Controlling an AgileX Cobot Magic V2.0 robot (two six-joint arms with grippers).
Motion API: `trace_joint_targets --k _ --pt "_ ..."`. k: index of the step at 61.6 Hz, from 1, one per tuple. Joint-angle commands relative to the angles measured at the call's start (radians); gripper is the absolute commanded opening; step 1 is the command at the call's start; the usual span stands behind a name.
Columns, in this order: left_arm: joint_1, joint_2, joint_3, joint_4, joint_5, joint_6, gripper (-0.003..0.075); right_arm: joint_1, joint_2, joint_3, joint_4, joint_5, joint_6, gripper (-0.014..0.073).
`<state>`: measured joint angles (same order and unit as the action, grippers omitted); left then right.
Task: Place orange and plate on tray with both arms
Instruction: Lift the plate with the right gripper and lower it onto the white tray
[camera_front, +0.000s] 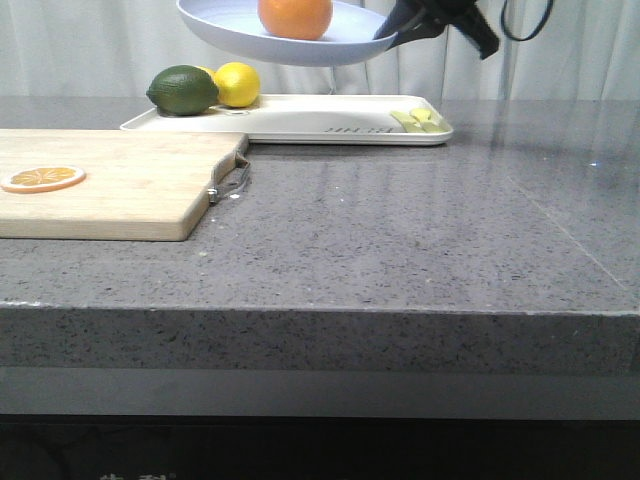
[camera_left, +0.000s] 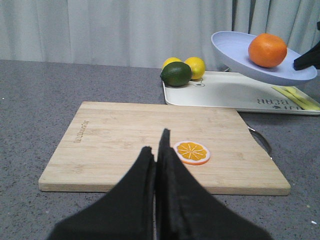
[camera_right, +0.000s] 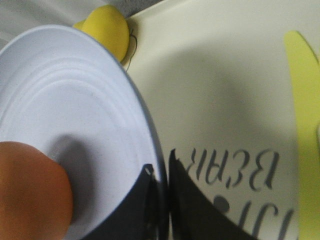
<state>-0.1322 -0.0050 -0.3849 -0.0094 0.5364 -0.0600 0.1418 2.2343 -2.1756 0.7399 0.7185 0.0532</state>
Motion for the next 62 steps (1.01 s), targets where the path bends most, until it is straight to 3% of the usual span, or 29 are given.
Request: trace_joint_targets --k 1,18,52,62 --pt "0.002 -0.008 -0.024 -0.005 -0.085 -0.009 -0.0018 -0.002 0.016 -0.154 0.066 -0.045 0.063 -0.0061" --pt "0.002 -0.008 -0.006 -0.005 -0.119 -0.009 -0.0018 -0.003 0.207 -0.404 0.007 -0.066 0.21 -0.0061" --pt "0.002 -0.008 -0.006 -0.005 -0.12 -0.009 -0.0018 -0.012 0.234 -0.411 -0.121 -0.073 0.228 -0.0057" --pt "0.002 -0.008 -0.006 -0.005 -0.12 -0.009 -0.0018 -0.012 0.234 -0.411 -0.131 -0.078 0.228 0.0034"
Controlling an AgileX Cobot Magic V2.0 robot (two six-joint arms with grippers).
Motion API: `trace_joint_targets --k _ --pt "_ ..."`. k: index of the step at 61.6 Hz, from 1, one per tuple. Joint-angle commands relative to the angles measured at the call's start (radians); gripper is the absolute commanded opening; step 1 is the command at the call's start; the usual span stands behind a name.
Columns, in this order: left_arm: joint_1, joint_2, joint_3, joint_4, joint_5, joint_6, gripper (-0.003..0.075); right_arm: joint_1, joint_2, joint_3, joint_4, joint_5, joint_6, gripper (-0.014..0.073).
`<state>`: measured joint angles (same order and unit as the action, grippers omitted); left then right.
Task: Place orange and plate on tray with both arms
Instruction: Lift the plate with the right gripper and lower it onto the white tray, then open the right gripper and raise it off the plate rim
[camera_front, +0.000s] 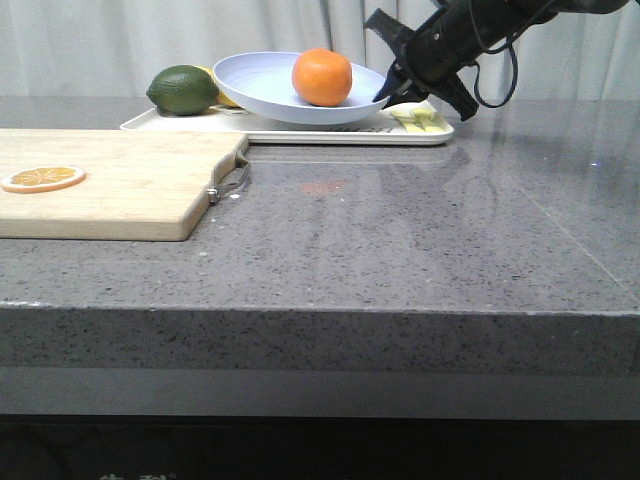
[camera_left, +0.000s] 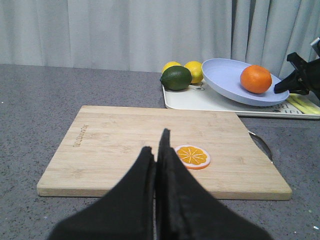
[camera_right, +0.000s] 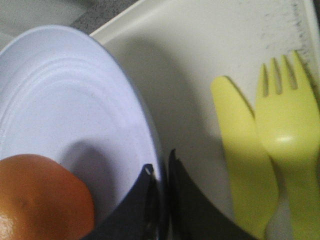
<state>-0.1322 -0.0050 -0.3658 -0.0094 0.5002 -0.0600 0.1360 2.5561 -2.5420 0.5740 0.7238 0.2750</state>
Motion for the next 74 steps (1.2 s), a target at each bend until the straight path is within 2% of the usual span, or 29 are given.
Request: trace_joint_targets --k 1,19,40,52,61,65,71,74 --pt "0.002 -0.008 -0.025 -0.005 -0.084 -0.009 -0.0018 -0.006 -0.087 -0.045 0.031 -0.082 0.006 0.0041" --pt "0.002 -0.008 -0.025 -0.005 -0.084 -0.009 -0.0018 -0.006 -0.087 -0.045 0.011 -0.077 0.006 0.0081" --pt "0.002 -0.008 -0.025 -0.005 -0.084 -0.009 -0.0018 -0.006 -0.093 -0.046 0.011 -0.069 0.006 0.0372" --pt "0.002 -0.008 -0.025 -0.005 -0.084 -0.009 -0.0018 -0.008 -0.135 -0.047 0.007 -0.051 0.006 0.0465" --pt "0.002 -0.008 -0.025 -0.005 -0.085 -0.009 -0.0018 -0.008 -0.201 -0.056 -0.045 0.009 -0.001 0.0458" --pt "0.002 -0.008 -0.025 -0.005 -0.085 -0.009 -0.0018 -0.008 -0.232 -0.064 -0.113 0.063 -0.004 0.0414" --pt "0.002 -0.008 -0.025 -0.005 -0.085 -0.009 -0.0018 -0.008 -0.277 -0.068 -0.207 0.136 -0.004 0.0268" --pt "0.002 -0.008 -0.025 -0.005 -0.087 -0.009 -0.0018 -0.008 -0.301 -0.068 -0.243 0.163 -0.004 0.0155"
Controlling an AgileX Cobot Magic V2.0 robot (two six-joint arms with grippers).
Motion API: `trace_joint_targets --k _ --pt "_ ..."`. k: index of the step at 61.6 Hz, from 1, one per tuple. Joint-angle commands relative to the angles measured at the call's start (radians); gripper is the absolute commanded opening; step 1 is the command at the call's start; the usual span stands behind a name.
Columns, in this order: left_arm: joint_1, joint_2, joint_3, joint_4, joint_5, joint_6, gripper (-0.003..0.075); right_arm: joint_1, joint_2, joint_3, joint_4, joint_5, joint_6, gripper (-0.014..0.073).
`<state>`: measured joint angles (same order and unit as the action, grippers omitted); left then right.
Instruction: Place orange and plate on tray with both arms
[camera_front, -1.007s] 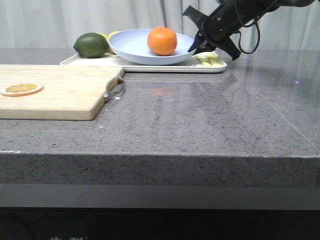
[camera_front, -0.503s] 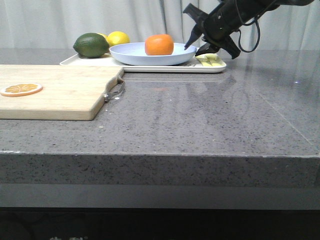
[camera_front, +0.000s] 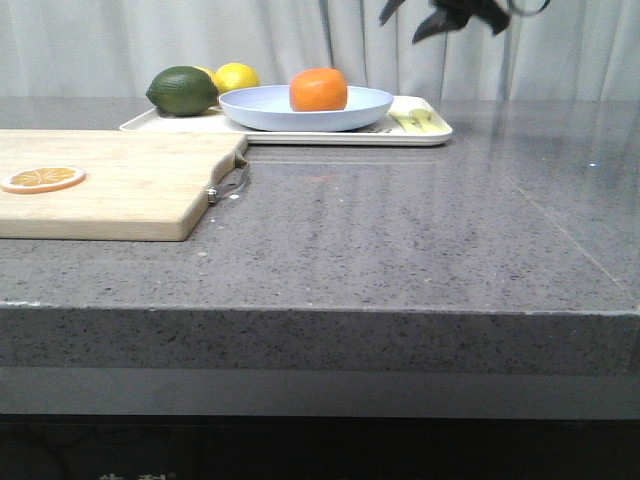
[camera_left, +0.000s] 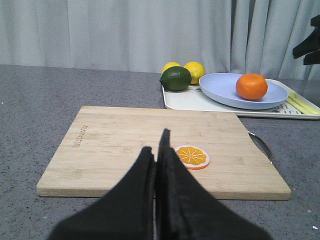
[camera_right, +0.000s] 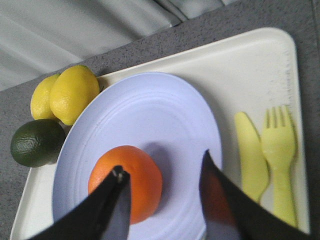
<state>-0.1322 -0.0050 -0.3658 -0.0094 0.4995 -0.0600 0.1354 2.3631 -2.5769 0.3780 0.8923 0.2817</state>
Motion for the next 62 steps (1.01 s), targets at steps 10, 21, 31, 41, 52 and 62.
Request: trace_joint_targets --k 10,21,31,41,52,62 --pt "0.002 -0.008 -0.025 -0.005 -0.086 -0.009 -0.0018 -0.007 -0.169 -0.033 -0.123 0.07 -0.011 -0.0073" --pt "0.002 -0.008 -0.025 -0.005 -0.086 -0.009 -0.0018 -0.007 -0.241 -0.033 -0.247 0.226 -0.074 -0.0068" --pt "0.002 -0.008 -0.025 -0.005 -0.086 -0.009 -0.0018 -0.007 -0.33 -0.033 -0.282 0.333 -0.183 -0.0065" --pt "0.002 -0.008 -0.025 -0.005 -0.086 -0.009 -0.0018 -0.007 -0.414 -0.03 -0.272 0.423 -0.228 -0.0065" --pt "0.002 -0.008 -0.025 -0.005 -0.086 -0.009 -0.0018 -0.007 -0.517 0.024 -0.271 0.444 -0.268 -0.0065" --pt "0.002 -0.008 -0.025 -0.005 -0.086 -0.009 -0.0018 -0.007 -0.694 0.253 -0.272 0.444 -0.314 -0.0066"
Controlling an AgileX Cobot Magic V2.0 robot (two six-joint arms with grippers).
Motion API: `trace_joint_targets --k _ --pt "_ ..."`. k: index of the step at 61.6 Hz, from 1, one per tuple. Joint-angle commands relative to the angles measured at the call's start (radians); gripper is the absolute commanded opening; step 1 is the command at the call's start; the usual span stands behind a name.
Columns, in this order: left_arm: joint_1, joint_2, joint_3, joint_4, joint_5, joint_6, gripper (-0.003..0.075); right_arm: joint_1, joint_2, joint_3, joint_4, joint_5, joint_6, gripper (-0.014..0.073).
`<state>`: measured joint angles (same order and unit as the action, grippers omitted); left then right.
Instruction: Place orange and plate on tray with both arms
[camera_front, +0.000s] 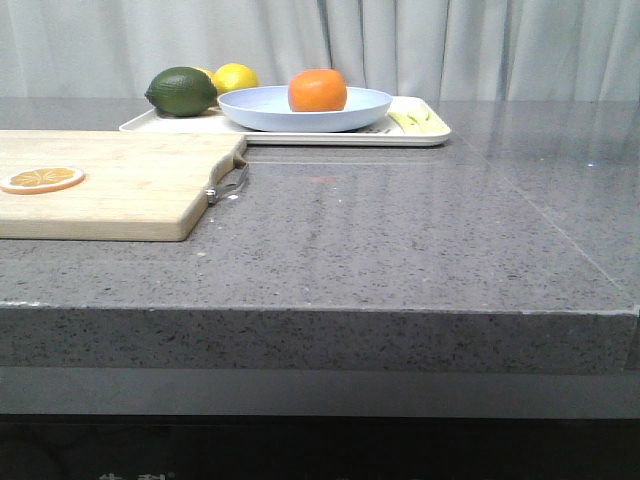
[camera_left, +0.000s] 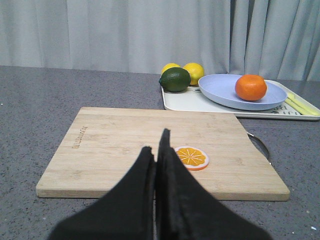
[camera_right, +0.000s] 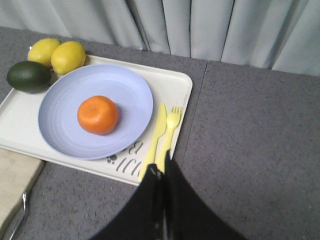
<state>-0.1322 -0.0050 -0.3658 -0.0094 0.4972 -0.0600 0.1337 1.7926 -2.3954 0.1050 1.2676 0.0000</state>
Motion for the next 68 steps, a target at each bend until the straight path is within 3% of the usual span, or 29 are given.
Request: trace_joint_targets --k 1,12,37,55,68 --pt "0.002 -0.008 -0.025 -0.005 -0.084 -0.009 -0.0018 -0.005 -0.14 0.097 0.001 0.069 -0.037 -0.0066" --pt "0.002 -0.008 -0.025 -0.005 -0.084 -0.009 -0.0018 -0.005 -0.332 0.447 0.001 -0.014 -0.113 -0.0066" --pt "0.002 -0.008 -0.025 -0.005 -0.084 -0.009 -0.0018 -0.004 -0.846 1.311 0.019 -0.555 -0.166 -0.0066" --pt "0.002 -0.008 -0.025 -0.005 -0.084 -0.009 -0.0018 -0.004 -1.282 1.776 0.027 -0.836 -0.166 -0.0066" --pt "0.002 -0.008 -0.025 -0.005 -0.084 -0.009 -0.0018 -0.004 -1.569 1.963 0.027 -0.931 -0.166 -0.0066"
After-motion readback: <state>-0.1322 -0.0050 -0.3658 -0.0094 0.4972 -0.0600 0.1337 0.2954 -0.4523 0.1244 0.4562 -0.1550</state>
